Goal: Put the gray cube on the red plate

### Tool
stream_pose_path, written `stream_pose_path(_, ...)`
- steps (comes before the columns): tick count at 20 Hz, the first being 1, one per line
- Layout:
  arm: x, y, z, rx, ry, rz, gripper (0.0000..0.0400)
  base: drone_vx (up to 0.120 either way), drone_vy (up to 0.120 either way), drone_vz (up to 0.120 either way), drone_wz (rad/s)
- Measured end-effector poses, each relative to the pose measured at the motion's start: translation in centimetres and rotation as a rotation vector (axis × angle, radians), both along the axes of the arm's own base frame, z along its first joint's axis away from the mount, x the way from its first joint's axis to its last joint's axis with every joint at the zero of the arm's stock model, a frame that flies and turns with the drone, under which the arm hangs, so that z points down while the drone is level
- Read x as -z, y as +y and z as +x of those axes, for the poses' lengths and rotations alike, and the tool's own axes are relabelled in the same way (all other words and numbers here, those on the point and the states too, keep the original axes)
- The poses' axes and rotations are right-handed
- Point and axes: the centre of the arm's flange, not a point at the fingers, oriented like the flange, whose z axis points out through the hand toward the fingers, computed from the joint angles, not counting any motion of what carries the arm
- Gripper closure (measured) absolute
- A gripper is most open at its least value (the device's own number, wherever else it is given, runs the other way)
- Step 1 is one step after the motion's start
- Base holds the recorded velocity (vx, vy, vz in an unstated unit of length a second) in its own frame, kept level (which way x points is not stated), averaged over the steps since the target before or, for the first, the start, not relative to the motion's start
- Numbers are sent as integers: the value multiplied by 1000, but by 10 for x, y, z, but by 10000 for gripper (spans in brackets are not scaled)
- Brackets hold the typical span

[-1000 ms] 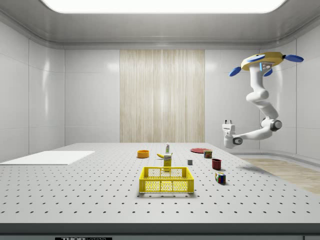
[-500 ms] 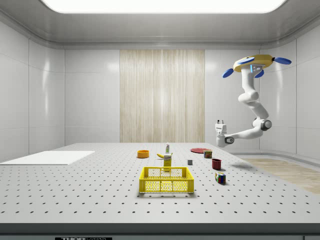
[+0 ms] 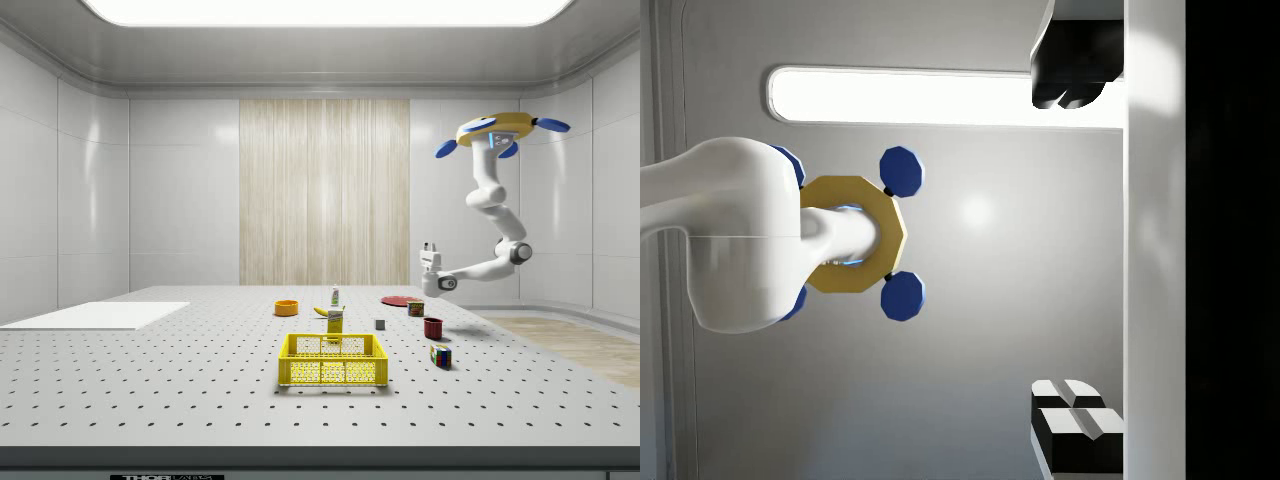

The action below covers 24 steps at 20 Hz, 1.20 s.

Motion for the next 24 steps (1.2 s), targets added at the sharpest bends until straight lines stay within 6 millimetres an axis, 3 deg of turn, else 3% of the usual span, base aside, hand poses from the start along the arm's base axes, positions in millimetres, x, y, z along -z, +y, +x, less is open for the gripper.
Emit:
stream_pose_path(8,1,10,-1,3,-6,-96,0,120,0,0,0)
stream_pose_path(14,6,31,-1,9,-10,-322,0,120,0,0,0)
stream_pose_path(19,30,67,0,20,-12,-761,0,120,0,-88,0)
stream_pose_path(24,100,95,2,42,-10,-1530,0,120,0,-120,0)
